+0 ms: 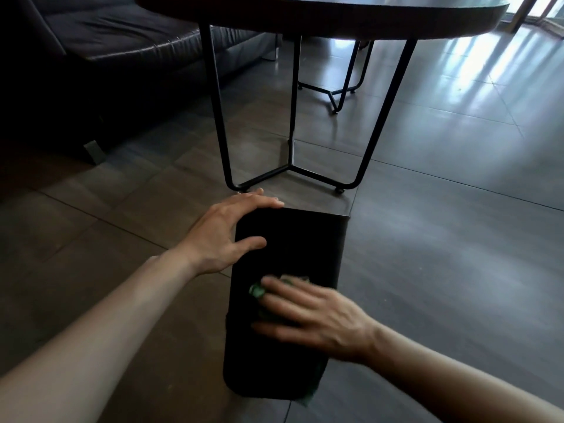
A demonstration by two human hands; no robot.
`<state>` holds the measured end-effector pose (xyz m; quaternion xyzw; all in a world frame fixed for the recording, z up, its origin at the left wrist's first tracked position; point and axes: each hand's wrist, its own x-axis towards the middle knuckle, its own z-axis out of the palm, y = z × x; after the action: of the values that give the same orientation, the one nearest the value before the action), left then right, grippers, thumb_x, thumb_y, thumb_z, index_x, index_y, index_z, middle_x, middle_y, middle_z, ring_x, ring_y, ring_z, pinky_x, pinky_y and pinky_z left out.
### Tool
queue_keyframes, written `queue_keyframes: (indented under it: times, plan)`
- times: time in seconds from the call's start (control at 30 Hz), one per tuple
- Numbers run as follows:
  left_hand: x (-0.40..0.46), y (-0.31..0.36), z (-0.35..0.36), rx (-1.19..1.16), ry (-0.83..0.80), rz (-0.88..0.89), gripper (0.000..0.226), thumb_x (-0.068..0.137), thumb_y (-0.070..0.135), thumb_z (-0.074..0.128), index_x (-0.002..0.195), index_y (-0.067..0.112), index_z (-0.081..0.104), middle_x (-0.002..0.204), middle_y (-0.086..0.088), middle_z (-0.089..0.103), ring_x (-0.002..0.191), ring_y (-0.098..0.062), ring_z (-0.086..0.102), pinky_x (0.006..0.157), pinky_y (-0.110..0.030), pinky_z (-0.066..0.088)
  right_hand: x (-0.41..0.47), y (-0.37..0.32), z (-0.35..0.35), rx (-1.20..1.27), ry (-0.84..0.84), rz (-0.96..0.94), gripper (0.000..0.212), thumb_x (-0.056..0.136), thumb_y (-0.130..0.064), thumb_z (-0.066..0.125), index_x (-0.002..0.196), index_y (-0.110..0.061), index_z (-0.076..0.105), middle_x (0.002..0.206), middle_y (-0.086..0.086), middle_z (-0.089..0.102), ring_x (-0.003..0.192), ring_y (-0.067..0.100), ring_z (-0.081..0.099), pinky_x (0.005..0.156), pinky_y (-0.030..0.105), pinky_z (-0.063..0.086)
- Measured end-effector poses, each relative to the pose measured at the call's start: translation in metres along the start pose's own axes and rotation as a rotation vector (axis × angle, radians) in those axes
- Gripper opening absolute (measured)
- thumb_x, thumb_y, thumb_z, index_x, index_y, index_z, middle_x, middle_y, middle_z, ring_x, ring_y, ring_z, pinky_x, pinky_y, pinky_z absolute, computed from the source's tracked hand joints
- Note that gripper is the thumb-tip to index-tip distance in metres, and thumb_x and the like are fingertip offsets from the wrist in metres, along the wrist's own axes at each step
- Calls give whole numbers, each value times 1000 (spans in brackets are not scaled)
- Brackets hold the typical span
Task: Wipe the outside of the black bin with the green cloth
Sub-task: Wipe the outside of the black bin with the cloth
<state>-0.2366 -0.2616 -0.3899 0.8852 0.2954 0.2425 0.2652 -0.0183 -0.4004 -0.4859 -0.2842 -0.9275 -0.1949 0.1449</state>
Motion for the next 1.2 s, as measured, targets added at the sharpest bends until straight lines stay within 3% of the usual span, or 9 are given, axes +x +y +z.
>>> queue_keyframes:
  times: [0.1, 0.17, 0.37, 0.6, 0.8, 0.87, 1.03, 1.1, 1.2]
  plan:
    - [3, 6, 4, -1, -3, 13, 61, 86, 9, 76, 140, 28, 56, 144, 10, 58, 148, -6, 36, 125, -35, 26, 18, 34, -16, -10, 173, 361, 42, 107, -25, 61, 149, -22, 58, 156, 20, 51, 156, 38, 30, 123, 51, 37]
    - [3, 10, 5, -2, -5, 16, 60, 86, 7, 75, 140, 26, 56, 144, 9, 58, 148, -6, 36, 125, -35, 26, 22, 30, -17, 15, 217, 457, 41, 105, -26, 65, 146, -21, 61, 154, 22, 53, 155, 40, 32, 122, 53, 38]
    - [5, 19, 9, -6, -26, 27, 62, 83, 13, 80, 138, 29, 58, 143, 12, 59, 148, -5, 35, 124, -40, 27, -21, -38, 5, 5, -46, -44, 33, 113, -17, 47, 142, -27, 60, 153, 10, 56, 158, 36, 27, 120, 44, 40]
    - [3, 10, 2, 2, 11, -9, 62, 84, 13, 80, 138, 32, 57, 143, 10, 59, 146, -3, 38, 122, -38, 32, 5, 17, -16, -2, 190, 488, 42, 106, -26, 63, 147, -21, 59, 155, 22, 51, 155, 41, 32, 121, 54, 39]
    - [1, 8, 2, -3, 14, -16, 63, 82, 15, 82, 137, 33, 58, 141, 11, 60, 145, -3, 39, 120, -42, 35, -27, -39, 10, 21, -66, -17, 35, 113, -16, 47, 144, -26, 57, 153, 11, 54, 159, 37, 23, 122, 46, 38]
    - [0, 7, 2, -5, 24, -15, 63, 83, 15, 81, 137, 33, 57, 141, 11, 59, 145, -3, 40, 120, -42, 35, -27, -24, 3, -5, -70, -3, 35, 112, -16, 47, 145, -25, 56, 157, 13, 51, 159, 37, 24, 122, 47, 38]
    - [-1, 8, 2, 8, 26, 0, 62, 83, 13, 80, 138, 32, 57, 141, 10, 60, 145, -4, 40, 120, -42, 35, 3, 20, -21, -22, 157, 491, 42, 108, -25, 59, 149, -21, 56, 157, 21, 49, 156, 40, 30, 125, 52, 34]
    - [-1, 9, 2, 4, 19, -1, 62, 83, 13, 81, 137, 32, 58, 140, 10, 61, 145, -4, 40, 120, -43, 35, 3, 5, -13, -21, 145, 432, 38, 110, -23, 54, 148, -22, 57, 155, 21, 52, 155, 41, 32, 125, 53, 34]
    - [-2, 9, 1, 6, 5, -10, 62, 82, 16, 82, 136, 36, 57, 140, 13, 60, 145, -2, 39, 120, -43, 34, -20, -37, 7, -20, 7, 121, 35, 112, -18, 48, 144, -27, 59, 152, 13, 57, 155, 38, 33, 124, 48, 36]
